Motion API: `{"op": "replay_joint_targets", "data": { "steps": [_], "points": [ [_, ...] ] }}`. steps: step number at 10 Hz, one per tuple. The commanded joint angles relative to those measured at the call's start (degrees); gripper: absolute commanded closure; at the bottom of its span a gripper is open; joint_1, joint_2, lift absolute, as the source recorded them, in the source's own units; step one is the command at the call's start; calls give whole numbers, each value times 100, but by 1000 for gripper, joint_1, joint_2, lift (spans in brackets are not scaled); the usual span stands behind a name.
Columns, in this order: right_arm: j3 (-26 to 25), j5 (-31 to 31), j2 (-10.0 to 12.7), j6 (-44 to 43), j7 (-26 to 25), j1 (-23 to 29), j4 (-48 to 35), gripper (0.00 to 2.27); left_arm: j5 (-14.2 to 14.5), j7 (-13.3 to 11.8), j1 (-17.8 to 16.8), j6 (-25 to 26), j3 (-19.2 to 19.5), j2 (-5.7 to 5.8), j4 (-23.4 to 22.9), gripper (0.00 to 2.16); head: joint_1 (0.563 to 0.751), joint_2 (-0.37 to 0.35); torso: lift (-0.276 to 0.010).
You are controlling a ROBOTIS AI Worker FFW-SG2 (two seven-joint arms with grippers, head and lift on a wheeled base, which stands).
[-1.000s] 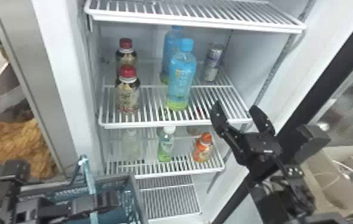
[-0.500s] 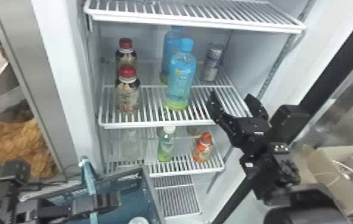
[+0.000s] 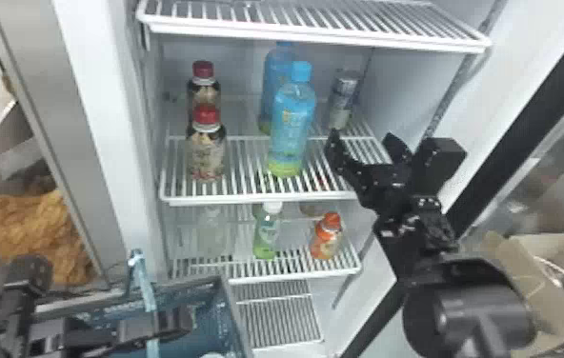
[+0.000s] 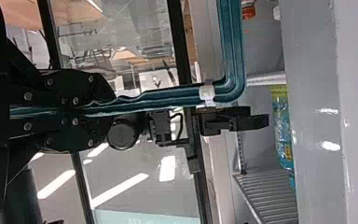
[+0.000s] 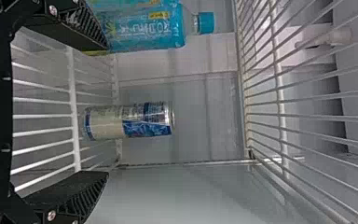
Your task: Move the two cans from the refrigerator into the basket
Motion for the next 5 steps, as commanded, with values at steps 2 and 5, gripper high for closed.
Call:
{"op": "replay_joint_targets", "data": {
  "steps": [2, 5],
  "points": [
    [34, 40, 47, 11, -7, -387, 507, 110, 12, 0, 0, 3, 0, 3, 23, 1190, 695, -194, -25],
    [34, 120, 82, 11, -7, -935, 1084, 113, 12, 0, -14, 3, -23, 29, 37, 1190, 695, -191, -25]
  ]
}}
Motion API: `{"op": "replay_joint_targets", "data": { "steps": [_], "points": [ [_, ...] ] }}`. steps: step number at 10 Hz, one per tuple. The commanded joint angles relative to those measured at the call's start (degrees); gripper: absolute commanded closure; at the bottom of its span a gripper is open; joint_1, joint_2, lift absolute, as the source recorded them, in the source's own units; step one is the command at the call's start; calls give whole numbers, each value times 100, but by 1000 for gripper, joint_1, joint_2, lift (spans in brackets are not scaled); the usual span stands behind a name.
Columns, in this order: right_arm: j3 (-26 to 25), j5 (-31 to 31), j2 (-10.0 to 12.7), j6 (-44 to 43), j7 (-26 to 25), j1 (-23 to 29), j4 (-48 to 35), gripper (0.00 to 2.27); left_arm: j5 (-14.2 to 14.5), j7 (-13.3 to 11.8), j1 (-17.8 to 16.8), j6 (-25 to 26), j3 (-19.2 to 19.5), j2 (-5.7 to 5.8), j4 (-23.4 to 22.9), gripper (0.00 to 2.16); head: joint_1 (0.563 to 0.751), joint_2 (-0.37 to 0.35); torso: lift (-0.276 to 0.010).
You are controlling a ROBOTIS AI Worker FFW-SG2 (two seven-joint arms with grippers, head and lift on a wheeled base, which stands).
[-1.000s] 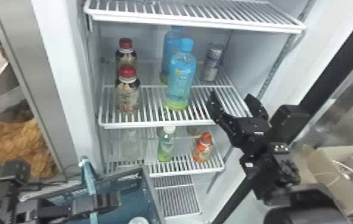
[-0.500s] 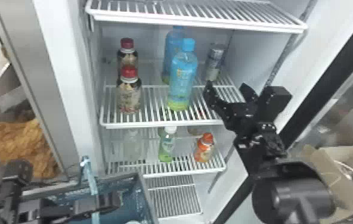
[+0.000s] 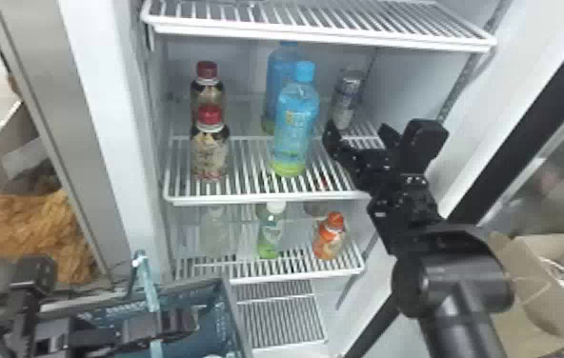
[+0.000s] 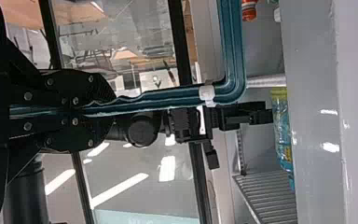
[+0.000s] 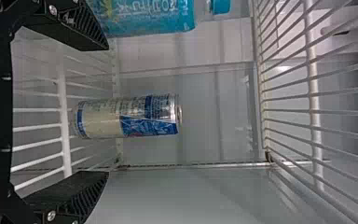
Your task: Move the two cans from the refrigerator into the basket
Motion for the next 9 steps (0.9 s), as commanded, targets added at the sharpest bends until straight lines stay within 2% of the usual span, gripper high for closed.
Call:
{"op": "replay_joint_targets", "data": {
  "steps": [1, 6, 9],
  "points": [
    [0, -36, 11, 0, 0, -260, 285, 113, 0, 0, -11, 3, -15, 11, 15, 1190, 695, -191, -25],
    [91, 124, 20, 0, 9, -1089, 1284, 108, 23, 0, -25, 3, -38, 38, 43, 1190, 695, -188, -25],
    [137, 467, 20, -42, 9, -1469, 1692, 108, 46, 9, -25, 3, -38, 38, 57, 1190, 695, -181, -25]
  ]
}}
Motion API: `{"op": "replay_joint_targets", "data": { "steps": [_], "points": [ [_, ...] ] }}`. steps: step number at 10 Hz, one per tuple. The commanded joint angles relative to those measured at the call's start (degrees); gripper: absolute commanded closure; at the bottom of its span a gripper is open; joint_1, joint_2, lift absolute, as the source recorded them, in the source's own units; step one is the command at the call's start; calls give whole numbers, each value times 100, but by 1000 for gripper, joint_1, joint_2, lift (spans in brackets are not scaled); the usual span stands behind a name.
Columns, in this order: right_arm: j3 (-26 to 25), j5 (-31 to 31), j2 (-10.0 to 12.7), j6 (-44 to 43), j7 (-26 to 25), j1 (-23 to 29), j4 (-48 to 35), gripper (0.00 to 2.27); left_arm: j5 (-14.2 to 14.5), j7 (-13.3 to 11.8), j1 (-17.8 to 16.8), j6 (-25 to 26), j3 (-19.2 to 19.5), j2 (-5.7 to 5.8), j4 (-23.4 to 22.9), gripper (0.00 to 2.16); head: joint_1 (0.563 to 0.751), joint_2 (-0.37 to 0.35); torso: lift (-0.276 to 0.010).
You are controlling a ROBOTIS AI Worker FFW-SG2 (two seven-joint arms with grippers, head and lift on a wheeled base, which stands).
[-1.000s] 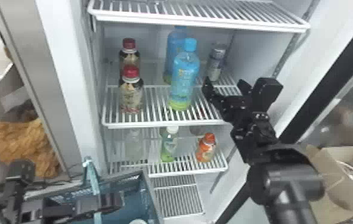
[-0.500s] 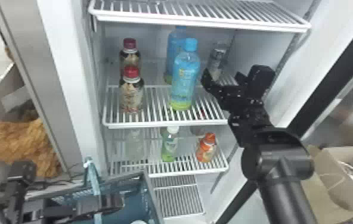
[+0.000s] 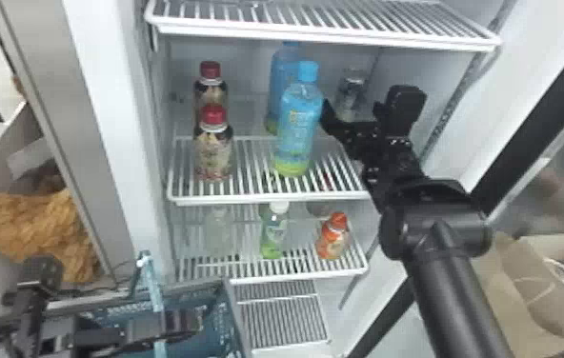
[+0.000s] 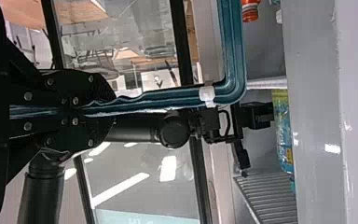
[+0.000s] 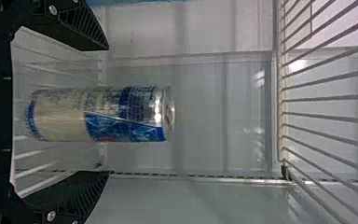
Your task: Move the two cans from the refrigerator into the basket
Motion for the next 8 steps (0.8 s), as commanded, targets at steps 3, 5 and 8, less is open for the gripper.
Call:
{"op": "replay_joint_targets", "data": {
  "steps": [3, 5, 8],
  "points": [
    [12, 175, 0, 10, -4, -497, 597, 113, 14, -1, 8, 3, 1, 0, 14, 1190, 695, -181, -25],
    [12, 278, 17, 10, 5, -736, 1005, 113, 14, -1, 8, 3, 1, 0, 14, 1190, 695, -183, -25],
    [80, 312, 53, 10, 31, -919, 1258, 108, 14, -1, 8, 3, 1, 0, 14, 1190, 695, -183, -25]
  ]
}}
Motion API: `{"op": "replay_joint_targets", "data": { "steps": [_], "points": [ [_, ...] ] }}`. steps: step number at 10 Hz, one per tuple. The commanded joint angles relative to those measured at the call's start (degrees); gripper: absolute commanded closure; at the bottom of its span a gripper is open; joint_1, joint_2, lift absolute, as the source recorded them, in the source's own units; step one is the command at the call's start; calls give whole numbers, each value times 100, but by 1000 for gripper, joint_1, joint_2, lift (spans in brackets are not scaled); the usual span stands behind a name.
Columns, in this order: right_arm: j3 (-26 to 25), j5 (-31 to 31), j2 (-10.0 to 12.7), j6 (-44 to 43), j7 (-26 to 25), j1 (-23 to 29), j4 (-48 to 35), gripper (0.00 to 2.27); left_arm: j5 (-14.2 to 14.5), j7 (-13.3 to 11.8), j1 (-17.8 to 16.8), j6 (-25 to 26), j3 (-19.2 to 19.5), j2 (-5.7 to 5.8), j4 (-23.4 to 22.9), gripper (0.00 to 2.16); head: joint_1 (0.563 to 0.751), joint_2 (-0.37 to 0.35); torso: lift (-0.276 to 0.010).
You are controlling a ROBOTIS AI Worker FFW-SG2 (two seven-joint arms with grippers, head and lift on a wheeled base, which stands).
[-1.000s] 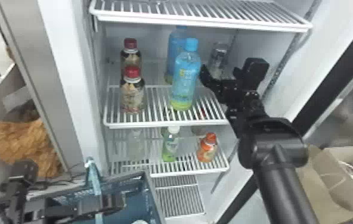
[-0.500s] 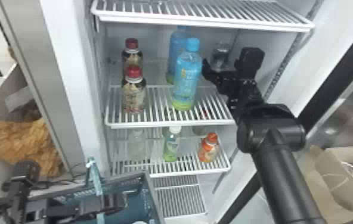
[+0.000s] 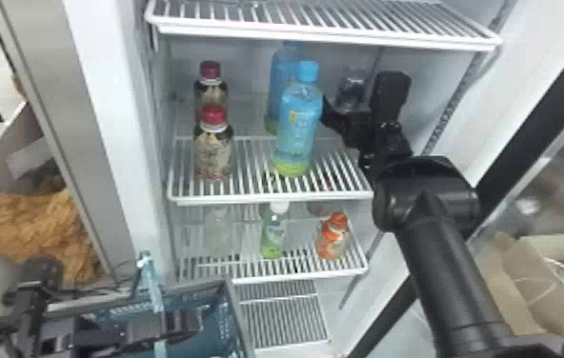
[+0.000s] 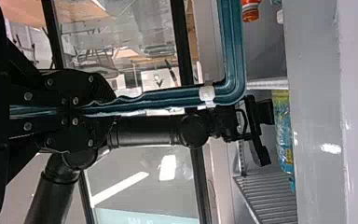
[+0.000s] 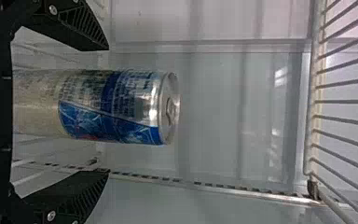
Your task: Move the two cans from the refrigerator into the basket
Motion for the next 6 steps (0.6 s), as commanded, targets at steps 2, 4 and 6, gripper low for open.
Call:
{"op": "replay_joint_targets", "data": {
  "steps": [2, 4, 6],
  "points": [
    [45, -77, 29, 0, 13, -192, 275, 128, 11, 8, -13, 3, 0, -9, 13, 1190, 695, -174, -25],
    [22, -100, 21, 0, 4, -220, 387, 983, 11, 8, 1, 3, 0, 0, 13, 1190, 695, -170, -25],
    [22, 37, 3, -295, -49, -276, 486, 1277, 11, 8, 1, 3, 0, -9, 27, 1190, 695, -173, -25]
  ]
}}
